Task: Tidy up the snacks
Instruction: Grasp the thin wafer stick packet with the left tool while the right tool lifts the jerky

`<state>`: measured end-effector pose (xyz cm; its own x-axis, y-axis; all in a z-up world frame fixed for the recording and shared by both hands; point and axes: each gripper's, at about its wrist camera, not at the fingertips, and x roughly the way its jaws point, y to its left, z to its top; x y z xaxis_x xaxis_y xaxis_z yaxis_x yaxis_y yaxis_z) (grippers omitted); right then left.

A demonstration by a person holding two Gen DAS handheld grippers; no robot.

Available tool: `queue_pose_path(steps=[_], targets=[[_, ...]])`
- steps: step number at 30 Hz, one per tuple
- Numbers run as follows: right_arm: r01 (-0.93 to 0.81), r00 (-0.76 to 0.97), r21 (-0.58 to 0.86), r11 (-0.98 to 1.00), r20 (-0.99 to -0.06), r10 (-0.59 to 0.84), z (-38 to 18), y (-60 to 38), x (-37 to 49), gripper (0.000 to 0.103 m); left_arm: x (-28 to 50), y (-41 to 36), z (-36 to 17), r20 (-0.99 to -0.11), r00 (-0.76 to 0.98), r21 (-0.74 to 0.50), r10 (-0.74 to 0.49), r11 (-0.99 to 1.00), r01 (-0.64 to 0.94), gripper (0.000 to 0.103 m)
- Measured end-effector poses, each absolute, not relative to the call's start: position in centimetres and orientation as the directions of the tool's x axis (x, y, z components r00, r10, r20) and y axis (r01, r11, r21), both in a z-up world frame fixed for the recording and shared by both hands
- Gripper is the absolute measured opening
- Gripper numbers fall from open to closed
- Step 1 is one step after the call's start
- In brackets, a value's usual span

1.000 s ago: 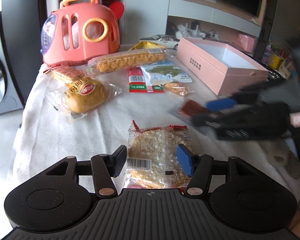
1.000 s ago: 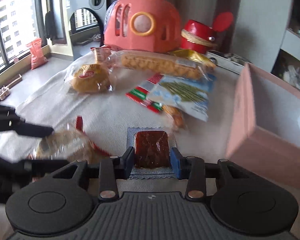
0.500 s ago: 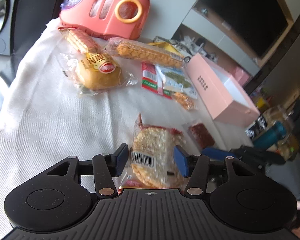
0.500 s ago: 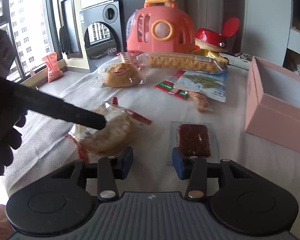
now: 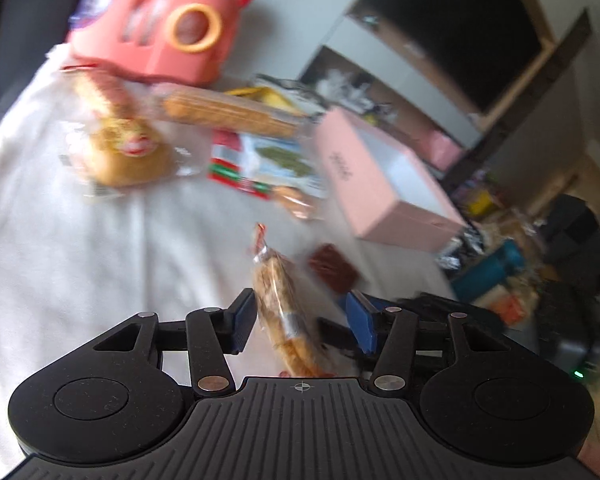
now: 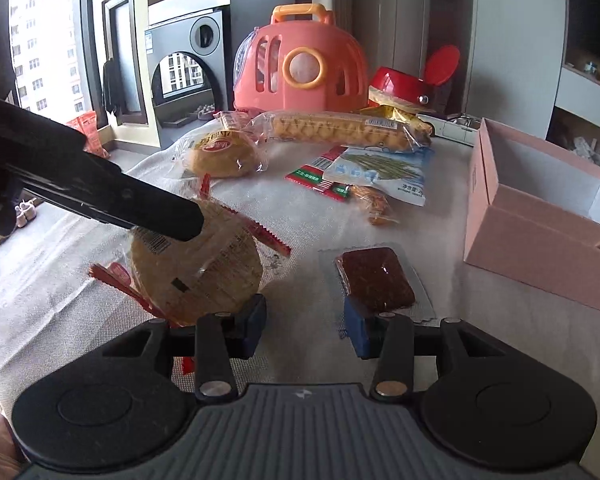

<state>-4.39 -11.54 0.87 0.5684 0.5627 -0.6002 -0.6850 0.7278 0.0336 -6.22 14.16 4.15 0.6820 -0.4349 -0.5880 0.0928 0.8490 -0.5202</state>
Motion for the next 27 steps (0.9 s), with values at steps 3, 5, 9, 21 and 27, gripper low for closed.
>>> queue_pose_path(steps=[3,5,9,21,27], targets=[[-0.686,0.572,0.025,0.727,-0.598,0.561,0.9,-11.6,-4.5,0.043,-5.5,13.0,3.4,-0.61,0.672,-0.497,-0.421,0.863,0.09,0.049],[-0.686,0.579,0.011,0.727,-0.597,0.555,0.9,-11.6,-4.7,0.044,-5.2,12.9,3.0,-0.624,0.679,-0.48,-0.386,0.876,0.056,0.028],[-0.678,0.621,-0.044,0.734,-0.568,0.54,1.5,-12.5,-5.3,0.059,-5.5,14.1,2.8,-0.594,0.7,-0.533,-0.397,0.846,0.027,0.026],[-0.692,0.614,-0.035,0.721,-0.555,0.561,2.1,-13.0,-1.9,0.076,-6.6,14.7,3.1,-0.583,0.703,-0.549,-0.407,0.835,0.028,0.024],[-0.694,0.57,-0.015,0.72,-0.623,0.536,1.3,-12.0,0.7,0.062,-6.5,14.9,2.7,-0.577,0.702,-0.566,-0.417,0.824,0.024,0.024]])
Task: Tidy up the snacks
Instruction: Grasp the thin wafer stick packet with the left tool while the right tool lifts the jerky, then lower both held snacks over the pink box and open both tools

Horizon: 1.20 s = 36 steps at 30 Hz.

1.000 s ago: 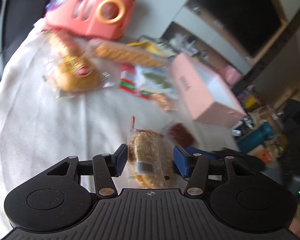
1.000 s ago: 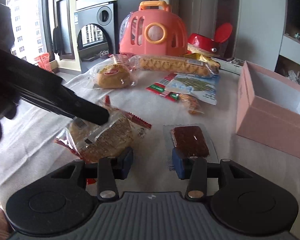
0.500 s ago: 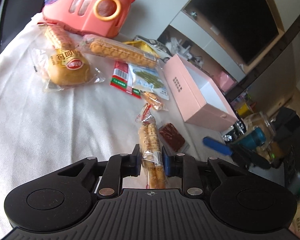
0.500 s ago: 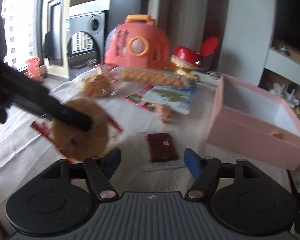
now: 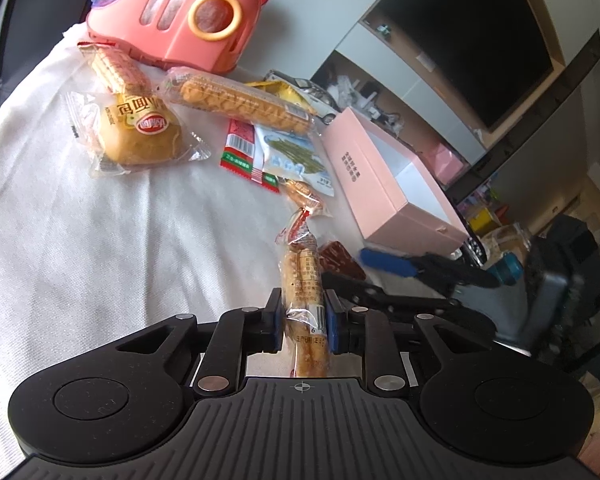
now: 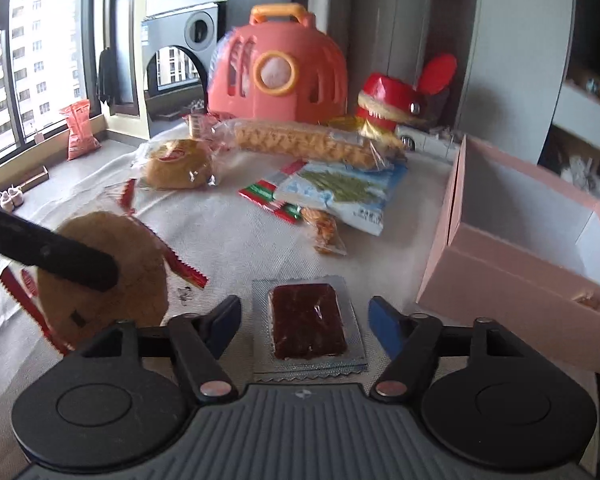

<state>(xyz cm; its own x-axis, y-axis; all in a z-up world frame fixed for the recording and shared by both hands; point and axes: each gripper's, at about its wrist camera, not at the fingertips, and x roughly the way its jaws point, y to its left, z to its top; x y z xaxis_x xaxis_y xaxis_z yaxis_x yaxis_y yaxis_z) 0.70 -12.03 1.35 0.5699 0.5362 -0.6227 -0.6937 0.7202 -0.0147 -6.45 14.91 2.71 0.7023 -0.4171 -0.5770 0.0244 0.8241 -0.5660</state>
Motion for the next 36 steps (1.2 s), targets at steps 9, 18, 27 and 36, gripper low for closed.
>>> queue_pose_path(steps=[9,18,27,36], targets=[[-0.709,0.544,-0.003,0.705,-0.639,0.544,1.6,-12.0,0.5,0.047,-6.5,14.8,2.5,-0.575,0.696,-0.572,-0.43,0.819,0.034,0.024],[-0.674,0.596,0.022,0.738,-0.574,0.561,4.7,-17.2,-2.9,0.044,-6.6,11.9,3.8,-0.573,0.664,-0.551,-0.481,0.826,0.123,0.023],[-0.526,0.786,-0.026,0.85,-0.397,0.474,14.0,-24.7,-2.1,0.044,1.7,7.6,14.2,-0.371,0.715,-0.546,-0.593,0.762,0.349,0.023],[-0.372,0.831,-0.016,0.928,-0.451,0.326,14.0,-24.5,10.6,0.056,20.0,4.2,12.4,-0.421,0.702,-0.622,-0.574,0.746,0.237,0.026]])
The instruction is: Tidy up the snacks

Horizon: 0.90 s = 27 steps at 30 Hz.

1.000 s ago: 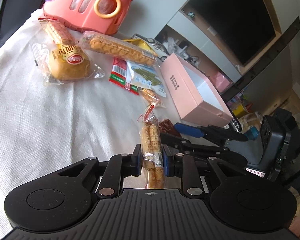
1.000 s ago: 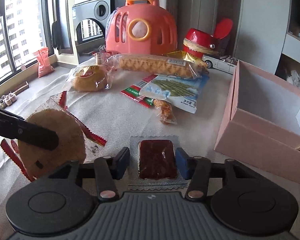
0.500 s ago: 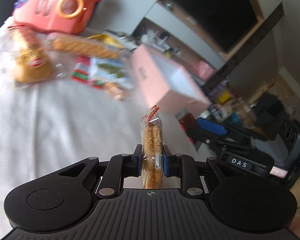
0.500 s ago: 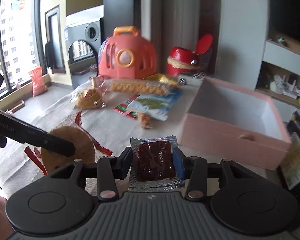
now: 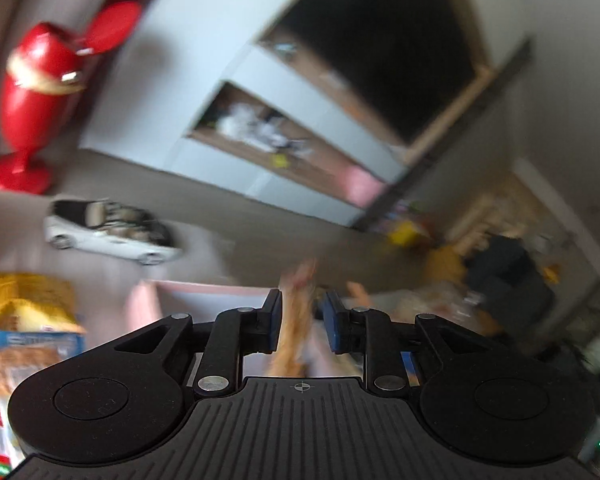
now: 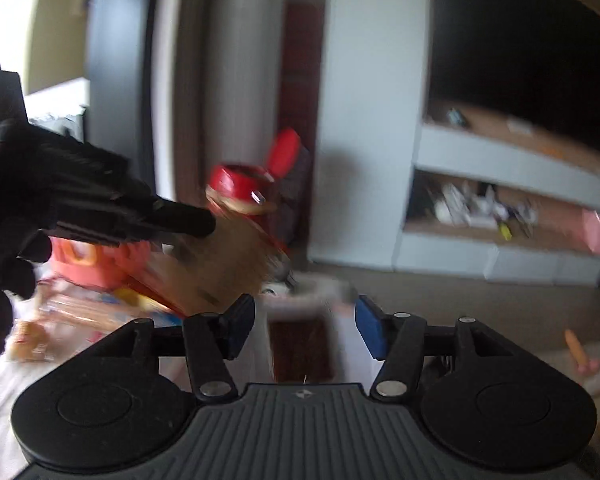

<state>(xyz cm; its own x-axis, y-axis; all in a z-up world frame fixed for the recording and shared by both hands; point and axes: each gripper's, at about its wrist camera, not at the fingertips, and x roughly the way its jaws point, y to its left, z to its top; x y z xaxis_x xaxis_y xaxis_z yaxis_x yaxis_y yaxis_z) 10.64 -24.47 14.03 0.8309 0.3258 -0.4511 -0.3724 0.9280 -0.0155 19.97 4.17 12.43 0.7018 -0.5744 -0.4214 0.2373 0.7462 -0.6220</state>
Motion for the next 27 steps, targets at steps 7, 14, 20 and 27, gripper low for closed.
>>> queue_pose_path(steps=[7,14,20,27], targets=[[-0.404,0.782,-0.039,0.914,-0.533,0.322,8.4,-23.4,9.7,0.056,14.6,9.1,8.8,-0.469,0.777,-0.5,-0.42,0.851,0.158,0.026],[-0.536,0.701,-0.004,0.844,-0.56,0.442,7.8,-18.5,8.7,0.057,5.1,14.9,5.8,-0.485,0.846,-0.464,-0.219,0.885,-0.037,0.026],[-0.605,0.603,0.093,0.791,-0.595,0.531,9.7,-12.6,10.5,0.065,0.8,18.8,5.7,-0.487,0.87,-0.414,-0.069,0.896,-0.161,0.026],[-0.535,0.494,0.234,0.812,-0.693,0.525,9.5,-4.6,19.8,0.066,0.1,20.6,4.6,-0.498,0.857,-0.468,-0.13,0.872,-0.14,0.026]])
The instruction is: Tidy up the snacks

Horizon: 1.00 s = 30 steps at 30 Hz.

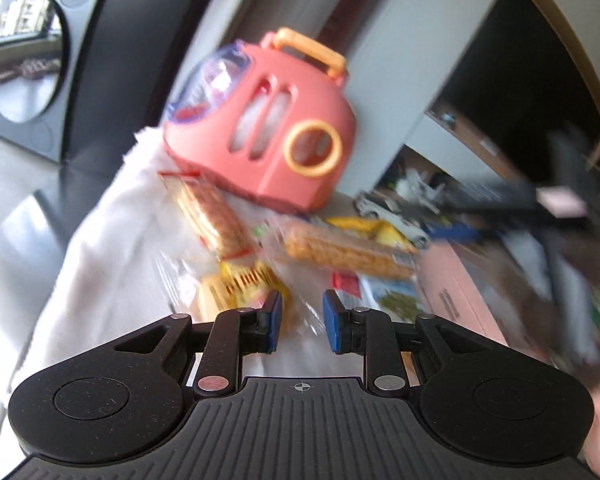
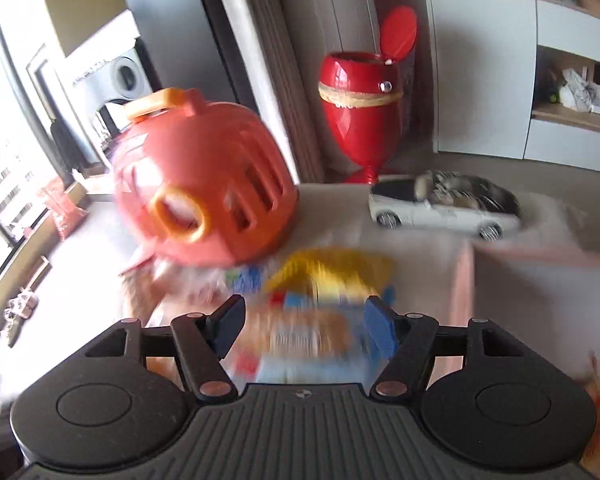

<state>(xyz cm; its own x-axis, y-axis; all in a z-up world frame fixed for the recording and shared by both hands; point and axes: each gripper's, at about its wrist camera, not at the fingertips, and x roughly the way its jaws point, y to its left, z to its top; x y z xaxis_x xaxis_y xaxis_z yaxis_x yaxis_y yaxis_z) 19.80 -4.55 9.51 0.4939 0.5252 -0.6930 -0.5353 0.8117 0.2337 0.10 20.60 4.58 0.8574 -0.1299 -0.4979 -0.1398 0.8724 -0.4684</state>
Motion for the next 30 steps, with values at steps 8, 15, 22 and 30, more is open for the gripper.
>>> queue_pose_path(steps=[8,15,22,30], targets=[[-0.453,0.458,0.109,0.885,-0.823,0.336,5.2,2.2,26.9,0.065,-0.7,19.0,2.5,-0.503,0.804,-0.529,-0.316,0.848,0.002,0.026],[-0.62,0.353,0.147,0.771,-0.825,0.442,6.1,0.4,18.5,0.064,-0.5,20.5,1.7,-0.481,0.827,-0.576,-0.291,0.816,-0.048,0.026],[-0.717,0.206,0.279,0.638,-0.79,0.577,5.8,-3.3,10.4,0.066,-1.3,21.2,3.0,-0.489,0.839,-0.563,-0.239,0.821,-0.094,0.026],[-0.774,0.355,0.122,0.621,-0.728,0.587,6.8,-8.5,3.5,0.066,-3.9,19.7,5.2,-0.501,0.802,-0.573,-0.324,0.819,-0.028,0.026]])
